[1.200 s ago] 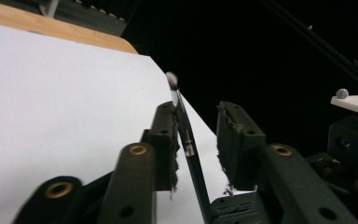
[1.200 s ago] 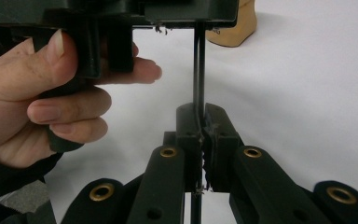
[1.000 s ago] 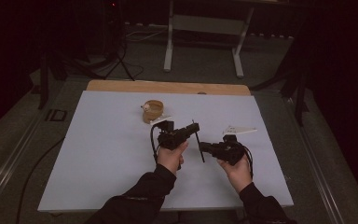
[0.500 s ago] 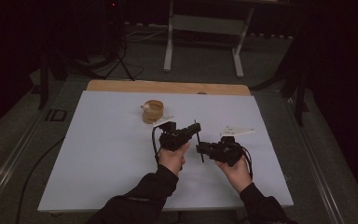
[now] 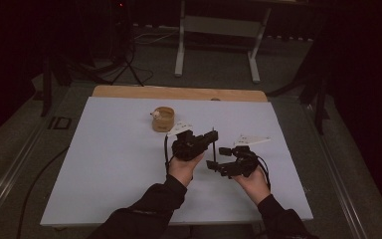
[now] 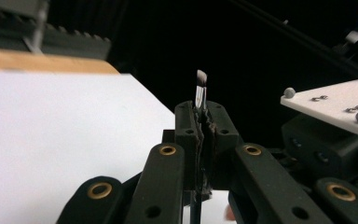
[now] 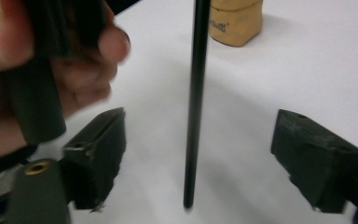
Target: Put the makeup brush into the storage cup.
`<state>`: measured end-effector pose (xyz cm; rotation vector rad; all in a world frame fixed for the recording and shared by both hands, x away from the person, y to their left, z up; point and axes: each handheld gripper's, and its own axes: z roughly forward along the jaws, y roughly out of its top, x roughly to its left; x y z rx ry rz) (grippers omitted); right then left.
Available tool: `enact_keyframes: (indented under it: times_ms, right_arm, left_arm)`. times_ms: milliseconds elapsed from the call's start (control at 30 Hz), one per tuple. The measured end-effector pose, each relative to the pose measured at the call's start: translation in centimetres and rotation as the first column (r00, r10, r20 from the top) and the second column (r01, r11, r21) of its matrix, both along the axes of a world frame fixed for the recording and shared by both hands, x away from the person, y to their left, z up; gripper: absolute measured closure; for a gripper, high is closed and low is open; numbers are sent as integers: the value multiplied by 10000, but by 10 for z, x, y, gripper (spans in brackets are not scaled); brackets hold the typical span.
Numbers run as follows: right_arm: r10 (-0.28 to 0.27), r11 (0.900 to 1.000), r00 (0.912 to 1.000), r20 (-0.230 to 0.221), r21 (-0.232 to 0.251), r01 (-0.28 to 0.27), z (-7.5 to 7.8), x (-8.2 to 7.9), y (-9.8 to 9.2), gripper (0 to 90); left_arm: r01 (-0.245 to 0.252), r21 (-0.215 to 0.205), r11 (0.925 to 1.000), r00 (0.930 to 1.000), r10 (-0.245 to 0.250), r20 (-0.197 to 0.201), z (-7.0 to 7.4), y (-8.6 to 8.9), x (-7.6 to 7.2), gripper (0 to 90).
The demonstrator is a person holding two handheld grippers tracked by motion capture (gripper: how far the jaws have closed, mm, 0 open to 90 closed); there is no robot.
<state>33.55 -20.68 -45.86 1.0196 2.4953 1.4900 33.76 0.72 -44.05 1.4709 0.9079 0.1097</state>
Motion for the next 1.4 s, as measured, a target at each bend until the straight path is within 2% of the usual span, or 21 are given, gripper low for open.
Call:
enact_keyframes:
  times_ms: [67,200,267,333,467,533,633,767,900,1167,1300,1400]
  right_arm:
    - [24,9996,9998,211,-277,-18,-1,-2,1,131]
    - [25,9999,9999,-123,-140,-26,-5,0,0,131]
    - [-112,9995,9999,43,-295,113,-5,-1,-1,143]
    - [-319,9991,9995,51,-281,321,-6,0,-2,117]
    - [-222,9997,9998,-1,-131,222,-7,1,-5,117]
    - [-255,9997,9993,265,69,254,-6,0,-6,116]
    - [-251,9989,9988,415,412,234,-6,0,-11,116]
    - [-48,9993,9986,525,368,28,-5,0,-12,118]
    - [-114,9999,9970,759,109,106,-4,-3,-10,147]
    - [-286,9992,9935,1105,326,251,-2,-5,-12,131]
    - [-242,9982,9925,1199,578,174,-1,-6,-14,125]
    - [-240,9982,9917,1260,577,169,0,-7,-13,126]
  left_arm:
    - [-84,280,9996,9994,75,348,4,2,0,859]
    - [-218,491,9986,9968,180,774,10,8,-1,860]
    - [-247,550,9982,9947,190,1008,13,11,-2,859]
    - [-383,609,9974,9930,312,1143,17,15,-1,859]
    - [-495,624,9968,9906,410,1305,23,23,0,859]
    - [-610,655,9960,9892,516,1375,26,28,1,859]
    - [-742,734,9945,9867,626,1501,30,36,1,859]
    - [-948,753,9926,9837,818,1602,33,46,3,859]
    - [-1220,920,9883,9771,1034,1858,38,55,5,859]
    - [-1655,1131,9797,9640,1365,2281,50,68,10,859]
    - [-2006,1266,9715,9547,1649,2477,57,76,14,859]
    - [-2267,1323,9649,9443,1845,2724,62,82,18,859]
